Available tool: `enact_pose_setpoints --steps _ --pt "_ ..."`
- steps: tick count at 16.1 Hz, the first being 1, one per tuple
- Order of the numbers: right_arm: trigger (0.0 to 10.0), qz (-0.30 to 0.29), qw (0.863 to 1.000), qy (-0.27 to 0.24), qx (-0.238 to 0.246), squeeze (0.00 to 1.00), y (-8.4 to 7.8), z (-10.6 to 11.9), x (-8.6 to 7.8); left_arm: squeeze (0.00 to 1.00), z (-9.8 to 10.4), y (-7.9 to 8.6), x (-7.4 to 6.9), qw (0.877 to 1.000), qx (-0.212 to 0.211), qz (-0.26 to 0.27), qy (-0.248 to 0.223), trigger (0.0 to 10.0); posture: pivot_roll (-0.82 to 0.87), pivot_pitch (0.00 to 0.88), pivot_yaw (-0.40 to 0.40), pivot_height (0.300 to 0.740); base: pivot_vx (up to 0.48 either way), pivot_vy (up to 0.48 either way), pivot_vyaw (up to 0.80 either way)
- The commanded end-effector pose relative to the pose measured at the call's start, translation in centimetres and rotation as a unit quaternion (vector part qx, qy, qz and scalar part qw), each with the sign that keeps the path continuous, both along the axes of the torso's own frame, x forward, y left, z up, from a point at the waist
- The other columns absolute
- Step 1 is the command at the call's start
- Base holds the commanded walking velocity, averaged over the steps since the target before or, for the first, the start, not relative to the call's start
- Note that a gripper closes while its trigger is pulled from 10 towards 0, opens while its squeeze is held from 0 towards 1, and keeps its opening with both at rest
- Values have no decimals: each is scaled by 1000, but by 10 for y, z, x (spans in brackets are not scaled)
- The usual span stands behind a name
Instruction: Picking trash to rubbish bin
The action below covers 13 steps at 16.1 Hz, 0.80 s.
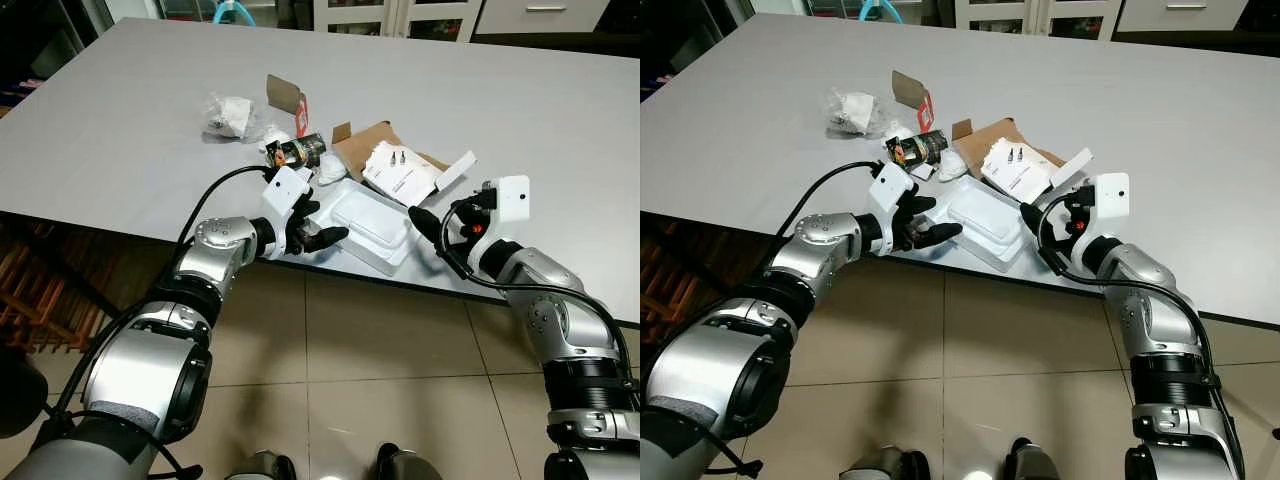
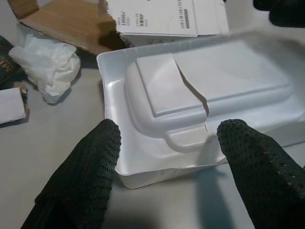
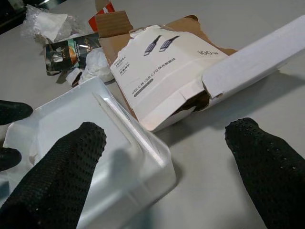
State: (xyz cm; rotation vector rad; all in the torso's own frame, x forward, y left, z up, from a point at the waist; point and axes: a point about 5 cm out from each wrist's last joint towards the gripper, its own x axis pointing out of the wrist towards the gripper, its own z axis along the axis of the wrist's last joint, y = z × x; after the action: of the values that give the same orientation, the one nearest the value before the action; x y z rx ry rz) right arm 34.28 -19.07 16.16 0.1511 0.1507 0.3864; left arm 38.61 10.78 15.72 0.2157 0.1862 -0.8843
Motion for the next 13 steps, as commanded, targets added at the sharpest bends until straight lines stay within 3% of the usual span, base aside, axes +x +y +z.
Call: enact_pose_setpoints --steps 1,3,6,9,10,13 --pt "10000 6 1000 0 0 0 3 1 -1 0 -10 5 -2 999 30 0 19 10000 -60 139 69 740 0 0 0" --pt "10000 6 1000 0 0 0 3 1 -1 0 -11 5 -3 999 35 -3 21 10000 -57 138 66 740 0 0 0" --pt "10000 6 1000 0 -1 0 3 1 -1 0 -14 10 -2 996 88 6 15 10000 -56 137 67 740 0 0 0" --pt "10000 6 1000 0 1 0 4 0 -1 0 -15 16 4 984 159 75 -11 10000 -56 136 67 740 0 0 0" --pt "10000 7 1000 0 2 0 4 0 -1 0 -2 14 9 989 109 100 -24 10000 -57 138 66 740 0 0 0" --pt "10000 6 1000 1 2 0 4 0 -1 0 25 10 16 994 32 96 -36 10000 -54 138 66 740 0 0 0"
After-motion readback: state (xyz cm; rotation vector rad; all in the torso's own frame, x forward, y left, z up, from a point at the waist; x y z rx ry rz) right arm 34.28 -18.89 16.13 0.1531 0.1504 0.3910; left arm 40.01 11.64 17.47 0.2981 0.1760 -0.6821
